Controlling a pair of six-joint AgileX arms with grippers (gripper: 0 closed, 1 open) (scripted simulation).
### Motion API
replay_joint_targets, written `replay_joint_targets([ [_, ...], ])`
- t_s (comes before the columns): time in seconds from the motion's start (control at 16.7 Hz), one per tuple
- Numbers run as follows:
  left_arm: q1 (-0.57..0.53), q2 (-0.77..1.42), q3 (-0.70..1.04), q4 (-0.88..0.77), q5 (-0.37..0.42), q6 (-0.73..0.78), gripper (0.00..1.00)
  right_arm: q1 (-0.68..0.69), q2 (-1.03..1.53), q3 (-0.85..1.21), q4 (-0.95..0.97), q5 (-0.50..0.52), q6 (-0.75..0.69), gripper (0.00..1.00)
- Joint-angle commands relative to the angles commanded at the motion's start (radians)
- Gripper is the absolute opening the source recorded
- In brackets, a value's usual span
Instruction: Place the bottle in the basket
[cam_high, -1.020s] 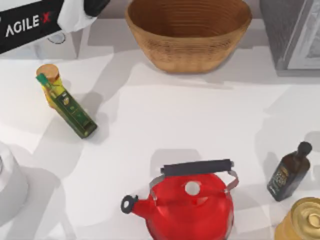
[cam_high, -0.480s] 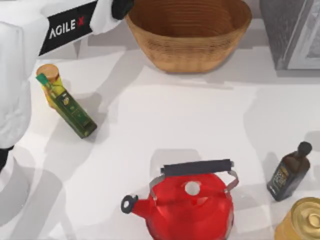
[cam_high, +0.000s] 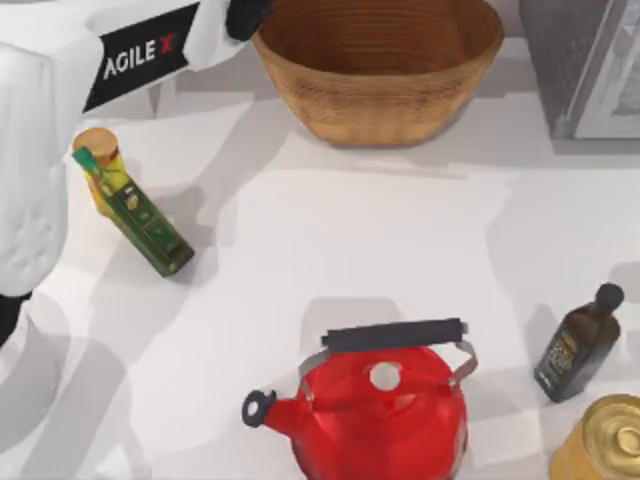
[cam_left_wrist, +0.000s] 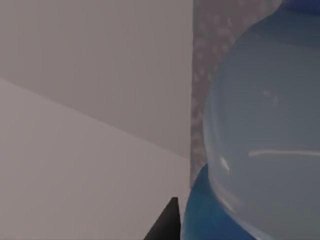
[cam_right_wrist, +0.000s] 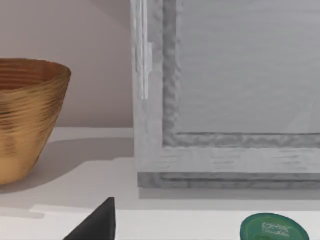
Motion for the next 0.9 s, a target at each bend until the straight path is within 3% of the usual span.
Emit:
replay_joint_targets([
  [0.54,0.0,0.0,0.0,0.0,0.0,0.0,0.98,0.0,0.0,0.0,0.0,0.0,0.0,1.0],
  [0.9,0.0,0.0,0.0,0.0,0.0,0.0,1.0,0.0,0.0,0.0,0.0,0.0,0.0,1.0],
])
